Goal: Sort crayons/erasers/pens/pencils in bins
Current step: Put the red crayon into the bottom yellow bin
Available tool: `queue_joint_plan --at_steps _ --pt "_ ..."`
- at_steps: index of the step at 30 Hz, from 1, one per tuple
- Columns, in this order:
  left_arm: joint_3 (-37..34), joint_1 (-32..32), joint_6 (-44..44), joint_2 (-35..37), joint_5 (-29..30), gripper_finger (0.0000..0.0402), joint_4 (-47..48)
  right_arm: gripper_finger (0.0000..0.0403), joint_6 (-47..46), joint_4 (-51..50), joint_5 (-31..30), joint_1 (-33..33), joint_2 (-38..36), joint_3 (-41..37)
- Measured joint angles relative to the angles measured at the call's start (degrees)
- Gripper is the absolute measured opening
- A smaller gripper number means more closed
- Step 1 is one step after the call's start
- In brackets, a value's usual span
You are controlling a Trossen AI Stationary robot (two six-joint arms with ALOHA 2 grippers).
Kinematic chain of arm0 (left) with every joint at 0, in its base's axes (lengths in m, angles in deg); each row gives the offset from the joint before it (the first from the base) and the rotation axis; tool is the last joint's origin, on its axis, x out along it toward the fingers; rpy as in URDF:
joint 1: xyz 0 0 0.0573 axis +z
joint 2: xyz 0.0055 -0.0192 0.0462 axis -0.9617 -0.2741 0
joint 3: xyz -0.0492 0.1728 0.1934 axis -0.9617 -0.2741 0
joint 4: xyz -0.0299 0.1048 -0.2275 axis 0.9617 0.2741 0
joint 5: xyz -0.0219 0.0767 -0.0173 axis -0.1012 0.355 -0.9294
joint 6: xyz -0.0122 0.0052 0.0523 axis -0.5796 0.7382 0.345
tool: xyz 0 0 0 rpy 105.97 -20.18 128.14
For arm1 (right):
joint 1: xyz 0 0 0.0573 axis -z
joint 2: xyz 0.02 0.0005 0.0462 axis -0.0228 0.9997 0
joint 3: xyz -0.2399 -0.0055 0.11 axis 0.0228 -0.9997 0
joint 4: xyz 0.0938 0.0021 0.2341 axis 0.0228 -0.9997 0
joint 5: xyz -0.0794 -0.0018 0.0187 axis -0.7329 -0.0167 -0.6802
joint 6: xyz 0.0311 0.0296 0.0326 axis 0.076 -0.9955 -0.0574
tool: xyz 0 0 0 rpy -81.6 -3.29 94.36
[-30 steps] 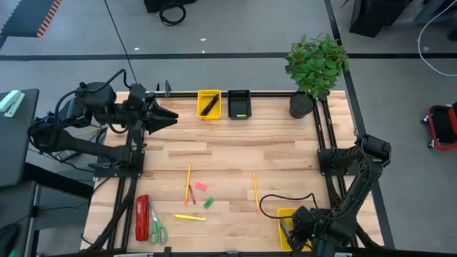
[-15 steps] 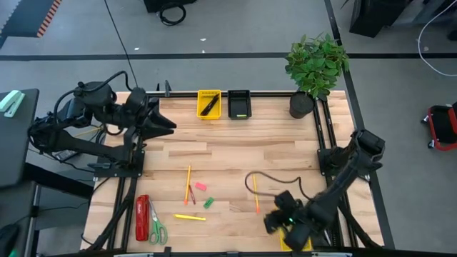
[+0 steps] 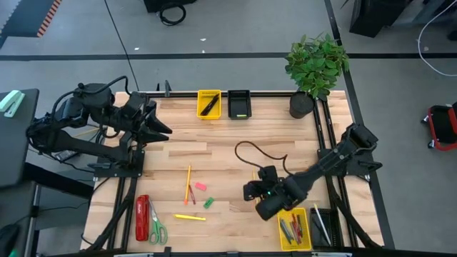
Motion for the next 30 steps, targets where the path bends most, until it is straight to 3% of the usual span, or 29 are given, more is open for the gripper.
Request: queue_joint_plan --at_steps 10,17,26,30 --pt "0.00 0.00 -3.47 -0.11 1.04 0.0137 -2.18 0.0149 15.55 -0.01 -0.32 5.96 0.02 0.00" --pt "0.00 0.02 -3.69 -0.91 5.35 0.0150 -2.55 0.0149 22.04 0.26 -0.34 7.52 0.14 -0.54" --pt "-0.03 0.00 -8.02 -4.16 5.19 0.0162 -2.97 0.0149 17.45 1.90 1.17 8.22 0.28 -5.52" --pt "-0.01 0.00 -12.26 -5.11 -0.05 0.0161 -3.27 0.0149 17.33 5.22 2.24 8.14 0.26 -9.02"
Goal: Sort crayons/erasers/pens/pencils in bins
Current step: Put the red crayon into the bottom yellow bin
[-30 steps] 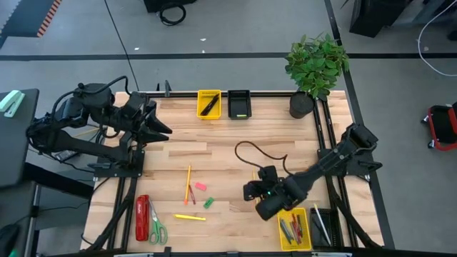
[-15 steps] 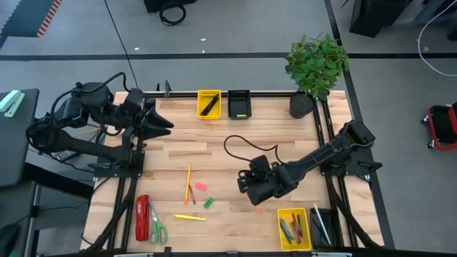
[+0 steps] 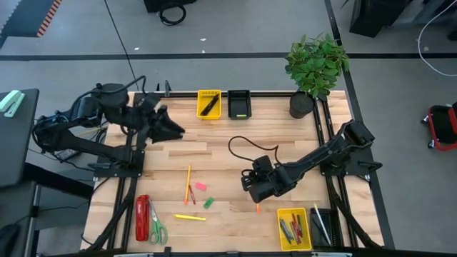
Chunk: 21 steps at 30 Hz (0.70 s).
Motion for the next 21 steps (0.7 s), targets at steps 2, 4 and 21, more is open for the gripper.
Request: queue_joint_plan --at_steps 2,4,21 --pt "-0.03 0.00 0.41 -0.01 -4.20 0.0158 -0.13 0.0148 -0.52 3.65 3.51 0.75 0.00 -2.95" --pt "-0.01 -0.04 1.40 0.06 -6.69 0.0156 0.02 0.0148 -2.00 7.19 7.90 1.58 0.02 -5.56" --pt "-0.01 0.00 6.34 0.22 -1.30 0.0124 2.81 0.0148 2.14 20.16 6.46 5.10 -0.04 -6.32"
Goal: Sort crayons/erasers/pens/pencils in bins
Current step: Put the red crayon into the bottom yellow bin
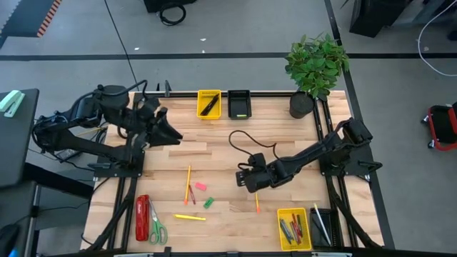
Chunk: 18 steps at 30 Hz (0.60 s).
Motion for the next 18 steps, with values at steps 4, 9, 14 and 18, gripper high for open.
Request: queue_joint_plan --at_steps 4,9,14,18 --pt "0.00 0.06 -0.60 -0.11 8.89 0.0120 2.46 0.0148 10.40 4.02 -0.20 1.26 -0.18 2.36" --pt "0.03 0.04 -3.05 -0.28 13.52 0.0113 9.41 0.0148 23.10 3.84 0.70 1.54 -0.27 8.99" --pt "0.02 0.00 -8.97 -1.25 17.98 0.0110 26.94 0.0148 30.54 2.61 3.03 0.80 -0.31 12.59" --pt "-0.04 0.00 -11.48 -2.82 18.11 0.0110 33.93 0.0148 28.58 -1.61 3.05 0.83 -0.31 13.98"
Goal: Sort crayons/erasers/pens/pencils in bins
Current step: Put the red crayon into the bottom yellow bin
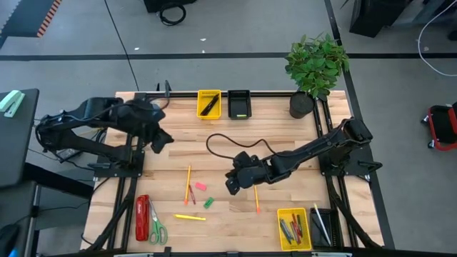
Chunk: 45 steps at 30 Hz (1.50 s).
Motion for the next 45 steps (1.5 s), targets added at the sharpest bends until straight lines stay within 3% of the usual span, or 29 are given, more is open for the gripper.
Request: queue_joint_plan --at_steps 6,15,23,28,35,40,45 --pt "0.07 -0.02 4.66 -2.64 0.33 0.0110 -0.99 0.0148 -9.88 -7.62 0.31 0.47 0.00 4.32" --pt "0.07 -1.12 15.96 -5.19 -5.36 0.0110 -1.11 0.0148 -7.29 -23.49 1.00 1.63 0.00 16.13" --pt "0.07 -4.29 30.19 -4.68 -5.45 0.0105 4.39 0.0148 -6.17 -24.80 1.49 0.96 0.02 16.93" --pt "0.07 -5.91 35.98 -4.77 -6.00 0.0090 3.17 0.0148 -15.50 -25.18 2.76 -0.92 0.03 16.31" --pt "0.07 -6.19 46.00 -4.79 -17.64 0.0067 -0.70 0.0148 -26.94 -23.43 4.96 -6.73 0.04 16.31" --pt "0.07 -6.18 44.43 -4.79 -24.02 0.0059 -5.27 0.0149 -31.18 -22.17 3.69 -11.44 0.04 16.31" --pt "0.07 -6.19 37.61 -4.61 -28.74 0.0051 -9.96 0.0148 -28.62 -23.69 -0.18 -13.48 0.04 16.31"
